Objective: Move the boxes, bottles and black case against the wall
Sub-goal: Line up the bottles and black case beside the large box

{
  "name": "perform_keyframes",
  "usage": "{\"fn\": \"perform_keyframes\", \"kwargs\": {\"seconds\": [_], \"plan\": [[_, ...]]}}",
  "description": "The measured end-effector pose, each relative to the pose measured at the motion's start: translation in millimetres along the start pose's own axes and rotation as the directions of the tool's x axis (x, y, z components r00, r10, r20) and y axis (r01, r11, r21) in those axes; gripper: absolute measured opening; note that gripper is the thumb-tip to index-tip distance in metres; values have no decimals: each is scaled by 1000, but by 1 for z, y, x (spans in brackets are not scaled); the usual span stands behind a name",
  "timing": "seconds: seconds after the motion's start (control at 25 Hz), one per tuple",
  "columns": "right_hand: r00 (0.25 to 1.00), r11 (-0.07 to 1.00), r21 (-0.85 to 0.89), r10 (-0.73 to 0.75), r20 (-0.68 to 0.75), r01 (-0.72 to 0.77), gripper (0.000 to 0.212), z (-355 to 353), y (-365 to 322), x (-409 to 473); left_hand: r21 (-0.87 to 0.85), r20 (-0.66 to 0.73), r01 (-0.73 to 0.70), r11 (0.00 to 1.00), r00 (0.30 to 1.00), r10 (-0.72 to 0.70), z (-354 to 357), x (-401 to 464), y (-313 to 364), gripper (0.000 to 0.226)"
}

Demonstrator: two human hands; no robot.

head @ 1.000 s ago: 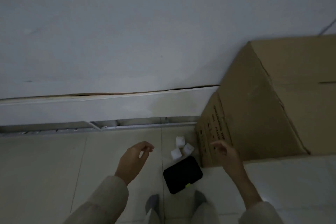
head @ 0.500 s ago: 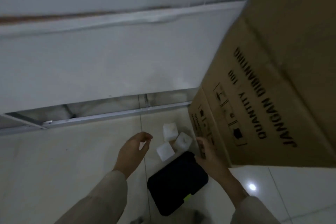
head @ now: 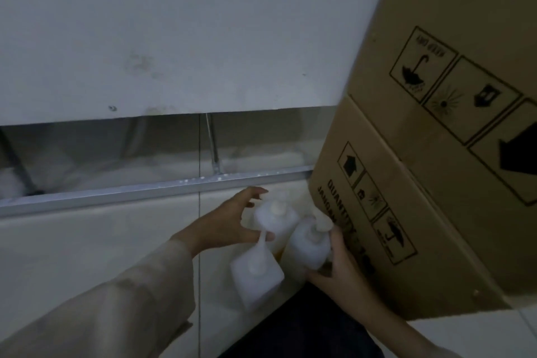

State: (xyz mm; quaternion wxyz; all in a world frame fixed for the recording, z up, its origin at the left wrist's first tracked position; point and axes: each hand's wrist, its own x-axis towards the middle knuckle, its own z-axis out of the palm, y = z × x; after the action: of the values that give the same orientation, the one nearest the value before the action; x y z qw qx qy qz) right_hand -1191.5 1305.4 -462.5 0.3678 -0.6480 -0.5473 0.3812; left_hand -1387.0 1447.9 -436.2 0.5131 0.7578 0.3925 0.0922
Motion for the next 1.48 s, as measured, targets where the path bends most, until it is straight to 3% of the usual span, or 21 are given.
{"fn": "perform_keyframes", "kwargs": {"seconds": [0.16, 0.32, 0.48, 0.68, 0.96, 1.12, 1.24, 1.36, 1.48], "plan": [[996, 997, 60, 43, -76, -39, 87, 0, 5, 13, 3, 28, -45, 999, 999, 44, 9, 3, 14, 76], [982, 999, 24, 44, -182, -40, 84, 2, -7, 41, 50, -86, -26, 998, 996, 30, 9, 9, 23, 91], [967, 984, -150, 58, -247, -98, 76, -3, -21, 80, 197, -247, 18, 980, 969, 32, 4, 7, 18, 81], [971, 943, -328, -33, -237, -48, 61, -13, -32, 127, 170, -298, 32, 985, 954, 20, 0, -1, 11, 86], [958, 952, -301, -43, -284, -47, 63, -15, -20, 159, 70, -332, 35, 997, 943, -10, 0, -7, 5, 86], [921, 971, -237, -124, -369, 36, 77, -5, -22, 128, 98, -314, 49, 994, 949, -16, 4, -4, 9, 81], [896, 986, -121, -153, -417, 112, 75, 12, -27, 87, 136, -289, 44, 990, 957, -3, 10, 2, 13, 72], [947, 976, -126, -204, -247, 177, 67, 22, -22, 57, 124, -257, 35, 992, 966, -2, 13, 6, 16, 66], [982, 976, -109, -190, -26, 186, 72, 24, -21, 55, 51, -177, 40, 998, 984, -30, 10, 4, 15, 63]]}}
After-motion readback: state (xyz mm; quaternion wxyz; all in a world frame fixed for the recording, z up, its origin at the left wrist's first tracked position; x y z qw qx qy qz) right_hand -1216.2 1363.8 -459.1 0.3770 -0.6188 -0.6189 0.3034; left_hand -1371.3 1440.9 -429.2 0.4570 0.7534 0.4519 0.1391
